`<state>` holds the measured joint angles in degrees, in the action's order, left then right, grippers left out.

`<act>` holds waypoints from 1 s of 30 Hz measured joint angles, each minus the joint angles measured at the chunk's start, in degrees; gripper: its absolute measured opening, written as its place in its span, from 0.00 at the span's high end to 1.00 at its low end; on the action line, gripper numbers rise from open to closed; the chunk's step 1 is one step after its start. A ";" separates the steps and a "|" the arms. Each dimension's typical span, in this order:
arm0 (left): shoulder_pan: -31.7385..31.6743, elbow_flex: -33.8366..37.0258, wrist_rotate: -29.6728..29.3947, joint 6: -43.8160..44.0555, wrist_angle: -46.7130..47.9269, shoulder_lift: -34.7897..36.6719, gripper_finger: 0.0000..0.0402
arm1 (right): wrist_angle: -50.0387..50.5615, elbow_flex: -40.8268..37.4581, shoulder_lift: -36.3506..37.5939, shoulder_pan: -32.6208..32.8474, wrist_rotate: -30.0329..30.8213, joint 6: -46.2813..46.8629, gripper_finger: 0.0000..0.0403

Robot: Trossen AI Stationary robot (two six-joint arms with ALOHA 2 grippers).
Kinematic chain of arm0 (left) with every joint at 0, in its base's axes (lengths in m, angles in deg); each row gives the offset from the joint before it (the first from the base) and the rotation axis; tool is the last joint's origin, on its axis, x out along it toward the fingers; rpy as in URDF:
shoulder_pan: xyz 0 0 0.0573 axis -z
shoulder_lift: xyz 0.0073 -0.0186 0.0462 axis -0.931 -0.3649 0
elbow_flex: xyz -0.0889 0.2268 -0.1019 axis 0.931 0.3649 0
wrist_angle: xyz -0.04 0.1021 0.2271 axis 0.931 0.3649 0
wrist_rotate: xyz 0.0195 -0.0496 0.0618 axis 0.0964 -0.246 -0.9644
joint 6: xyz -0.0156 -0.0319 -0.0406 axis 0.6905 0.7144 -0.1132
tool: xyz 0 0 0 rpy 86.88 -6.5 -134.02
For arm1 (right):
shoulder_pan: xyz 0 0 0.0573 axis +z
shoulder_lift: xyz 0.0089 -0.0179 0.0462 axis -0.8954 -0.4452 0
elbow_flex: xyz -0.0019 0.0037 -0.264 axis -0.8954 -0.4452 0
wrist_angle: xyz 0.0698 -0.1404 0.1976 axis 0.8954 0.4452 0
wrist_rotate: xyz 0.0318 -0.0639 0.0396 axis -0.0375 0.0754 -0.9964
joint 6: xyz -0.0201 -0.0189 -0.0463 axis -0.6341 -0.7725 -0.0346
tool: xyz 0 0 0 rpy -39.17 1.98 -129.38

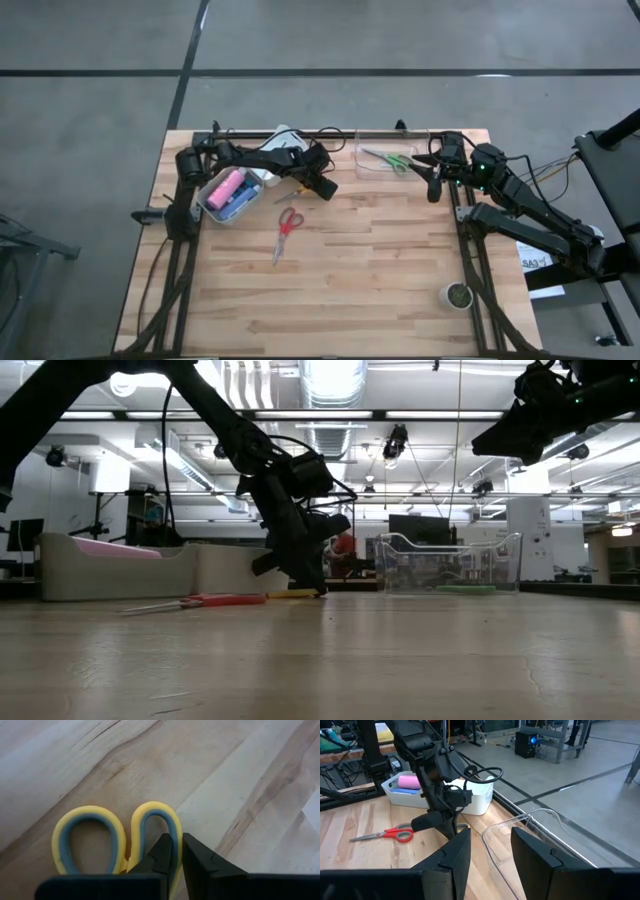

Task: Pick & Place Paint Supplies
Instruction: Put the yellow scissors into the transparent bin

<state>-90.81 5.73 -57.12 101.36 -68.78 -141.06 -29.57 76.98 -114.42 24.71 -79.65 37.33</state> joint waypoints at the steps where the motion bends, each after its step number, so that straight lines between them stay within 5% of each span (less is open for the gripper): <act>1: 0.00 0.04 0.00 0.02 0.00 0.04 0.93 | 0.02 0.00 0.00 -0.01 0.00 -0.02 0.66; 17: 0.13 0.20 0.39 0.17 0.29 4.96 0.92 | 0.00 0.00 0.05 -0.02 0.00 0.00 0.66; 30: 0.06 0.06 -2.45 -2.97 -3.69 16.63 0.92 | 0.00 0.02 0.02 -0.02 0.00 -0.02 0.66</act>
<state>-90.75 5.79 -59.58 98.39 -72.47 -124.44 -29.57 77.00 -114.39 24.69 -79.65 37.31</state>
